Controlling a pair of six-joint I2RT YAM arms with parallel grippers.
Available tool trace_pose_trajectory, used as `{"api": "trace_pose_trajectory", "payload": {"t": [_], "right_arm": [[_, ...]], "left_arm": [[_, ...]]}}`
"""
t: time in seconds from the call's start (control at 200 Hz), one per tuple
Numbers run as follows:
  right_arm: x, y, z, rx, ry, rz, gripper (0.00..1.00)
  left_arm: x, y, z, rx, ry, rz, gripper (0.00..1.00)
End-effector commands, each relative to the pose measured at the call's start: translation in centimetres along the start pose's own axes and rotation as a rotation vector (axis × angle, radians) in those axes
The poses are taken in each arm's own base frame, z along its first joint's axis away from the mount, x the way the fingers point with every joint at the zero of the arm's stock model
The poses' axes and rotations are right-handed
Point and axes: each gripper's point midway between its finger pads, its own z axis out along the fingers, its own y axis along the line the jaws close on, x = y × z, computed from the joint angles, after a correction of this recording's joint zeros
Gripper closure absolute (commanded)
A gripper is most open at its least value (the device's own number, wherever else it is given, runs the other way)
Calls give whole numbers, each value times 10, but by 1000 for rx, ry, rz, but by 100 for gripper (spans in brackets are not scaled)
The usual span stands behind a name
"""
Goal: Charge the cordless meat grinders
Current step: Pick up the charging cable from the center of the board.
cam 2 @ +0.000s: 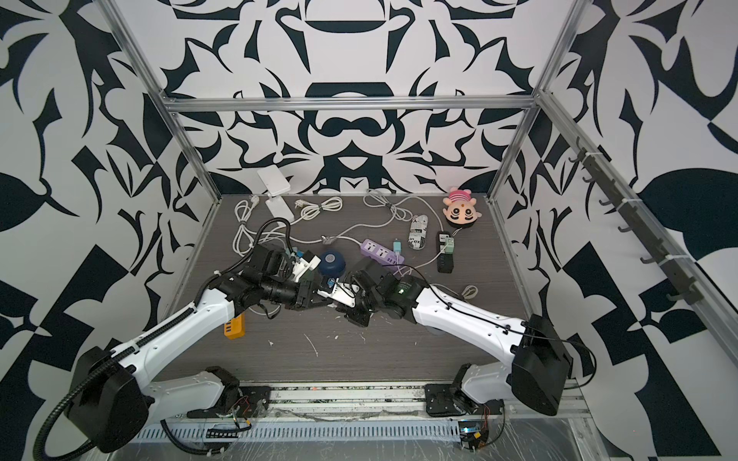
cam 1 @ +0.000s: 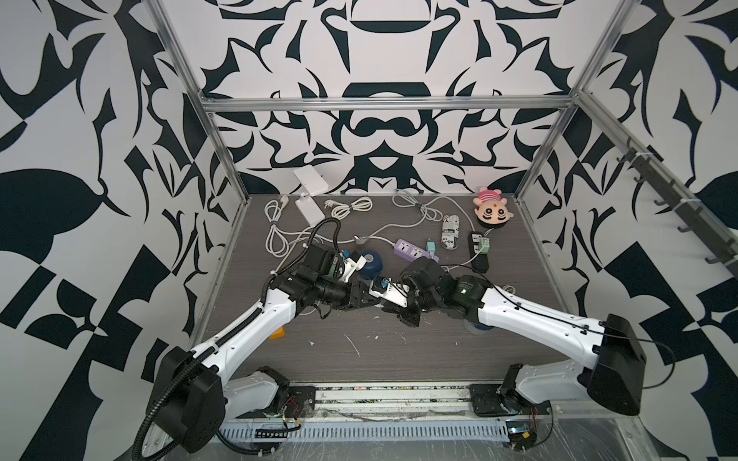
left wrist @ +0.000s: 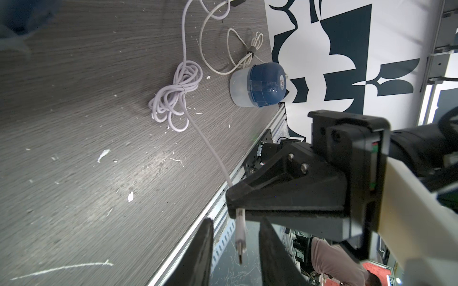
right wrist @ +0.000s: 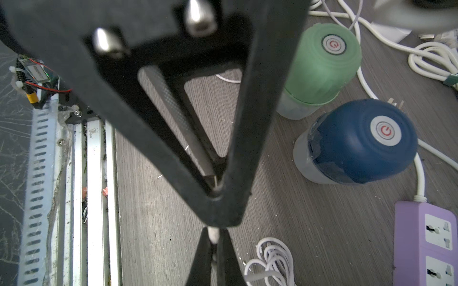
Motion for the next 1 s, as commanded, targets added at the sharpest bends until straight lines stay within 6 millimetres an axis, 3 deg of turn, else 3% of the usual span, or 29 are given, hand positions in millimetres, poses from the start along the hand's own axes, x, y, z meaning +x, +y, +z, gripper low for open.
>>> {"api": "trace_pose_trajectory", "payload": {"t": [0.0, 0.17, 0.375, 0.4, 0.505, 0.64, 0.75, 0.995], "right_arm": [[-19, -2, -6, 15, -64, -1, 100], [-23, -2, -5, 13, -78, 11, 100], [-23, -4, -5, 19, -76, 13, 100], [-23, -4, -5, 23, -76, 15, 96], [-24, -6, -7, 37, -81, 17, 79], [-26, -8, -9, 49, -93, 14, 69], [-27, -8, -8, 47, -97, 12, 69], [-26, -6, -5, 26, -77, 13, 79]], "left_arm": [[5, 0, 3, 21, 22, -6, 71], [7, 3, 7, 15, 38, -10, 77], [6, 6, 9, 5, 36, -11, 98], [6, 6, 9, 5, 34, -9, 100], [6, 6, 9, 5, 36, -7, 100], [7, 6, 10, 11, 43, -7, 100], [8, 5, 10, 17, 46, -5, 100], [8, 3, 8, 19, 44, -2, 100]]}}
